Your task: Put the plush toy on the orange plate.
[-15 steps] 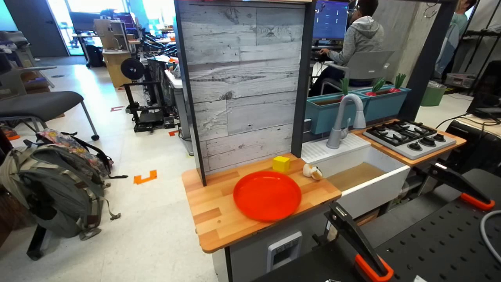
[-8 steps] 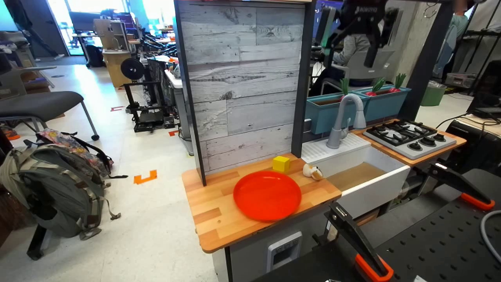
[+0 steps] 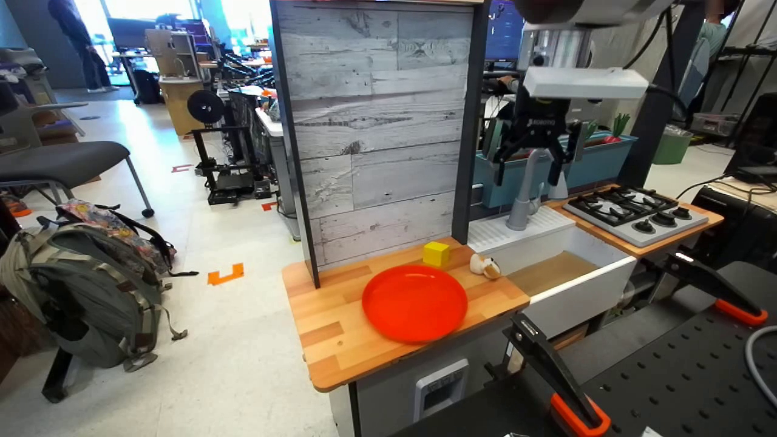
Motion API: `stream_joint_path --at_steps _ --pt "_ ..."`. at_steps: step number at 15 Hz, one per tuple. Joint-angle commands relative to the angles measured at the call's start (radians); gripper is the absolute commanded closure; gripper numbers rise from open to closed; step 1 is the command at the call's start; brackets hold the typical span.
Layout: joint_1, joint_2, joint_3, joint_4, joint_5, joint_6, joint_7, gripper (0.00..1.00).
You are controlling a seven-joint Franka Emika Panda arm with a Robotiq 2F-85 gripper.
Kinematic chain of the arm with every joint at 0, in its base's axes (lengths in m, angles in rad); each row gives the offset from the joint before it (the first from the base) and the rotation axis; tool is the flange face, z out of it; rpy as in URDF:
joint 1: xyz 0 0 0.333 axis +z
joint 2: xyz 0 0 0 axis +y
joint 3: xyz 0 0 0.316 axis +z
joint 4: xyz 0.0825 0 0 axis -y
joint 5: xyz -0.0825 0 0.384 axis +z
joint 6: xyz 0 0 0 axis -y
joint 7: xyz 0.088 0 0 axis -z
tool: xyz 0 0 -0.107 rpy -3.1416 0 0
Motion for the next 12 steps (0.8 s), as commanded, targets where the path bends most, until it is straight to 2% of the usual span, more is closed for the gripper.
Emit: stream_joint_path --at_steps 1,5,7,12 --pt "0.019 0.032 -0.019 0.022 0.017 -0.003 -0.013 0.00" --pt "0.019 0.070 -0.020 0.057 0.019 -0.005 -0.014 0.00" --pt "0.040 0.120 -0.033 0.071 0.007 0.047 0.016 0.00" --pt "0.038 0.265 -0.026 0.163 0.015 0.031 -0.012 0.00"
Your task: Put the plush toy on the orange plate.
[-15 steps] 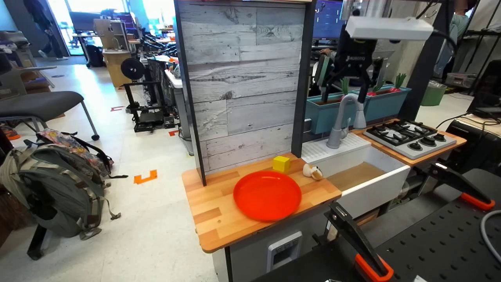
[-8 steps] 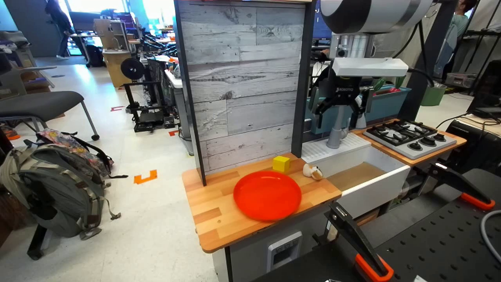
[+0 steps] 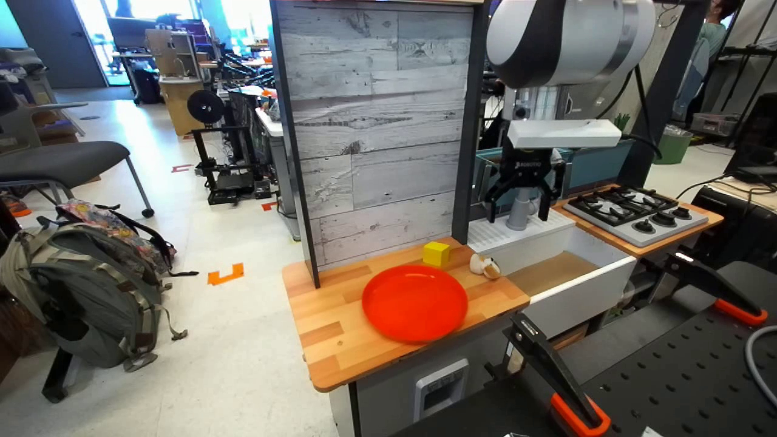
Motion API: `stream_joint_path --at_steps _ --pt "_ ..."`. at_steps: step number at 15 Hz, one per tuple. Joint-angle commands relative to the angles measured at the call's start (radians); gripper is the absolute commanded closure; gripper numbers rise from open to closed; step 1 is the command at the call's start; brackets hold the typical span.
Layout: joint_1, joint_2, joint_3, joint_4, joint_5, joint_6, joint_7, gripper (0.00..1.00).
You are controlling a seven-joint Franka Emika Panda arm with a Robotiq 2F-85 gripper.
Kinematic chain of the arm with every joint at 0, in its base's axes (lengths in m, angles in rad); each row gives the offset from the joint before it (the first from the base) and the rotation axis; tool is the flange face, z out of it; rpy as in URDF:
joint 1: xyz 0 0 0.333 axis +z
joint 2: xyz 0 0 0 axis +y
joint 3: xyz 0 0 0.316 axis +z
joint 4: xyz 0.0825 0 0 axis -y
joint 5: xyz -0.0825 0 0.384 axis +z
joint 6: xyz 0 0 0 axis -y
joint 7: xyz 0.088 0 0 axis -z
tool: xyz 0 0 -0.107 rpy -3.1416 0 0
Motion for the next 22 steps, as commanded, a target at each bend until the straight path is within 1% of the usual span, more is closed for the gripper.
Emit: stream_joint_path --at_steps 1,6,11,12,13,18,22 --pt "0.013 0.128 -0.014 0.098 0.015 0.014 -0.019 0.00" --pt "0.026 0.259 -0.023 0.215 0.014 0.003 -0.005 0.00" --pt "0.033 0.348 -0.021 0.314 0.016 -0.014 -0.004 0.00" --pt "0.038 0.360 -0.024 0.328 0.013 -0.012 -0.002 0.25" --pt "0.040 0.371 -0.025 0.342 0.013 -0.012 -0.001 0.26" --pt "0.049 0.416 -0.030 0.394 0.012 -0.023 -0.001 0.67" --pt "0.049 0.407 -0.024 0.393 0.013 -0.017 -0.009 0.94"
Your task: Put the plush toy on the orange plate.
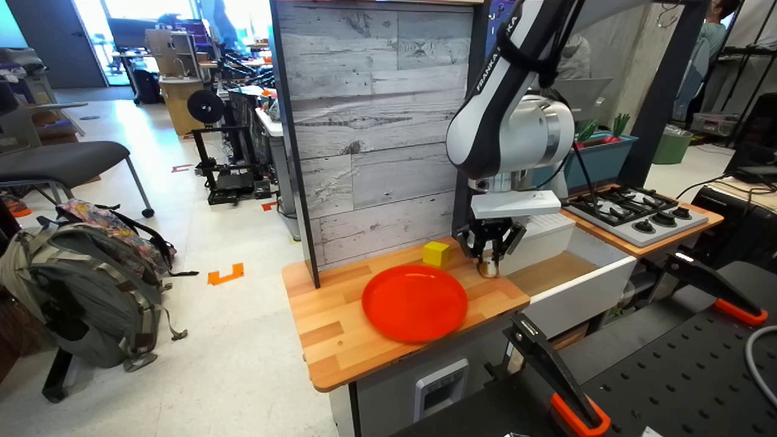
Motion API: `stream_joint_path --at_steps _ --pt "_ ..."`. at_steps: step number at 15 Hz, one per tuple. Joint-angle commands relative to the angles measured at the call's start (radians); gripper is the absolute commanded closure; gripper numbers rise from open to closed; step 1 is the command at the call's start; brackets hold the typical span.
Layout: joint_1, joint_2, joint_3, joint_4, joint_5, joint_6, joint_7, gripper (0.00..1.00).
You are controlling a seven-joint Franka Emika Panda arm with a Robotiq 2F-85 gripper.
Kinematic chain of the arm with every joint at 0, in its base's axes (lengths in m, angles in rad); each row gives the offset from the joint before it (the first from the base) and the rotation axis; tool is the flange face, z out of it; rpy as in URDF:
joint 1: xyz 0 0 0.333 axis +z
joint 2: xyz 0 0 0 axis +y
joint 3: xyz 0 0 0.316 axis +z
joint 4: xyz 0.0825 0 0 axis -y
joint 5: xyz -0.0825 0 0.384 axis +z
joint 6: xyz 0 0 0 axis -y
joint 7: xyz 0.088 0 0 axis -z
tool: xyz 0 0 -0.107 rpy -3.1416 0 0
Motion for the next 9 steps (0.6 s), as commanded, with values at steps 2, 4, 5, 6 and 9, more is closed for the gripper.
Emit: stream_joint_path --at_steps 2,4,5,6,9 --pt "0.019 -0.012 -0.013 -0.011 0.013 0.002 -0.007 0.96" --pt "0.034 -0.051 -0.016 -0.069 0.008 0.037 -0.003 0.98" --pt "0.050 -0.077 -0.022 -0.106 0.000 0.057 0.000 0.97" --pt "0.062 -0.099 -0.024 -0.136 -0.006 0.069 0.001 0.96" --pt "0.124 -0.190 -0.032 -0.263 -0.021 0.165 0.011 0.96"
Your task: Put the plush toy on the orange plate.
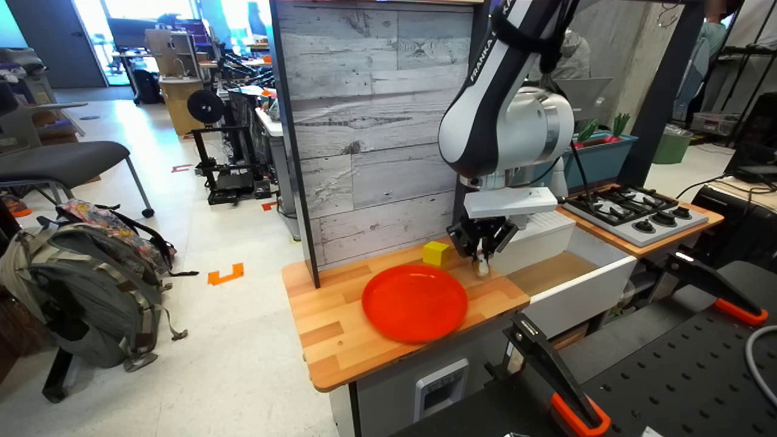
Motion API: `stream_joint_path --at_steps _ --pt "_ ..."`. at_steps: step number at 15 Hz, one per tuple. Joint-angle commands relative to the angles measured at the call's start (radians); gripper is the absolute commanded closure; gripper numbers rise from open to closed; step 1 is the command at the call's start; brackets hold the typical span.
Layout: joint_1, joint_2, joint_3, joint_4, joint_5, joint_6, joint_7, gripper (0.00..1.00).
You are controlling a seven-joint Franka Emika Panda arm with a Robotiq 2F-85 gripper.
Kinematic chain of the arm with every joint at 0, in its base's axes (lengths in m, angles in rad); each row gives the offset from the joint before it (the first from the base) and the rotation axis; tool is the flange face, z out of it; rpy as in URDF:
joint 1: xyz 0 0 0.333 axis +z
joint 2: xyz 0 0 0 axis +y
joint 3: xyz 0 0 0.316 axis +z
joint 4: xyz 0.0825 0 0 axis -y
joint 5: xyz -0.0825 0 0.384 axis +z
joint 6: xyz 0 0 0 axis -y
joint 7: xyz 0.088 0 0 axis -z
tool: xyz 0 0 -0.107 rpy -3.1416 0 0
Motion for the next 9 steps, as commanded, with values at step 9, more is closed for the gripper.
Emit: stream_joint_path --at_steps 9 --pt "0.248 -0.139 -0.031 -0.175 -0.061 0.098 0.035 0.96"
